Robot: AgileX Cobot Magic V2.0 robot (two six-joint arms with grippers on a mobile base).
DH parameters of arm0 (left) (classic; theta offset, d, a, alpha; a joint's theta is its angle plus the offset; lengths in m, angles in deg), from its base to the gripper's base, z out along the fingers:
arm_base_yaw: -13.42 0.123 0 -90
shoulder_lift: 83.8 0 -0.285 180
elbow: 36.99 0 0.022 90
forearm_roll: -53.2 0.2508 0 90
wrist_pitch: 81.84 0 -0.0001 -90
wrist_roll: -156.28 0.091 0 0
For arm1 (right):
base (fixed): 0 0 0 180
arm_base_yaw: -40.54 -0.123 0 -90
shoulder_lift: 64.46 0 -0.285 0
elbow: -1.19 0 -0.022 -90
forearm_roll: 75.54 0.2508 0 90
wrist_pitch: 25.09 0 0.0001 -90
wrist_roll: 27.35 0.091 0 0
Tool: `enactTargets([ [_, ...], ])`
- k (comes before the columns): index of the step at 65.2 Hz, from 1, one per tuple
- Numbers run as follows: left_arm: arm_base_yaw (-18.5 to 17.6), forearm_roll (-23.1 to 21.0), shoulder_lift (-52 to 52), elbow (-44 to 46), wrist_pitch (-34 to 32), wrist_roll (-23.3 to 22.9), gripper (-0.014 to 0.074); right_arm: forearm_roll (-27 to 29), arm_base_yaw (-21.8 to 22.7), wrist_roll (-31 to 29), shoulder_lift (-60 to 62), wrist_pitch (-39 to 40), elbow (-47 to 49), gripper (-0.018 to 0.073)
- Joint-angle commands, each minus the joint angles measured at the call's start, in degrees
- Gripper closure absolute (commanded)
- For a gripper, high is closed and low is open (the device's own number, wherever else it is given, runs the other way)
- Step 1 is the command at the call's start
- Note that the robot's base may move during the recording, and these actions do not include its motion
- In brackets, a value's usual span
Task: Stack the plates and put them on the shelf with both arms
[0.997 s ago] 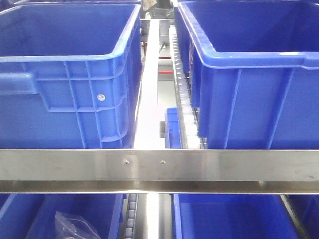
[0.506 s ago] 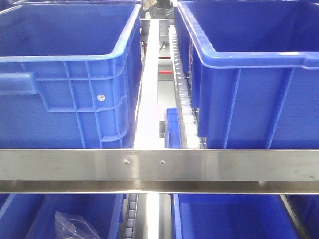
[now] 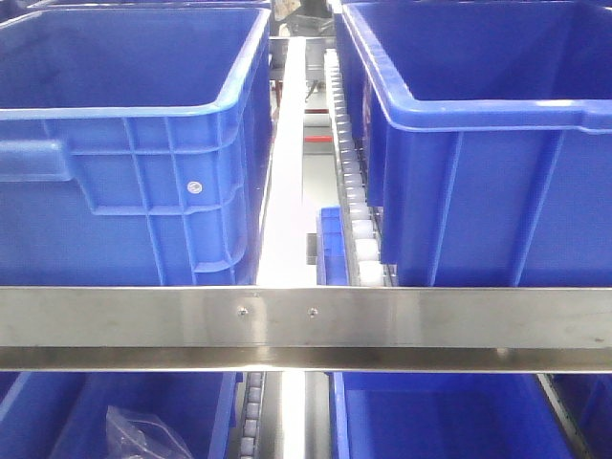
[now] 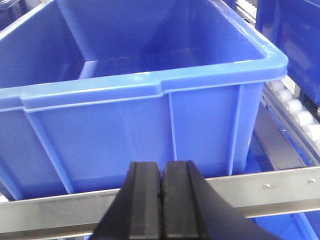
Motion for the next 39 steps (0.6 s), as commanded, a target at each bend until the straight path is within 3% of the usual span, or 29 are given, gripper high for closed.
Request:
enactTargets([
  [1, 0.3, 0.5, -4.5, -1.7, -6.7, -0.2, 0.0512, 0.0, -0.1, -0.1, 1.0, 4.9, 0.1, 0.0511],
  [15, 4.2, 0.5, -17.8, -14.7, -14.6, -0.2, 0.0512, 0.0, -0.1, -0.1, 1.0, 4.9, 0.1, 0.0511],
  [39, 10.7, 4.7, -31.1, -17.8, -8.2, -0.1, 0.0512, 0.0, -0.1, -0.1, 1.0, 4.9, 0.1, 0.0511],
])
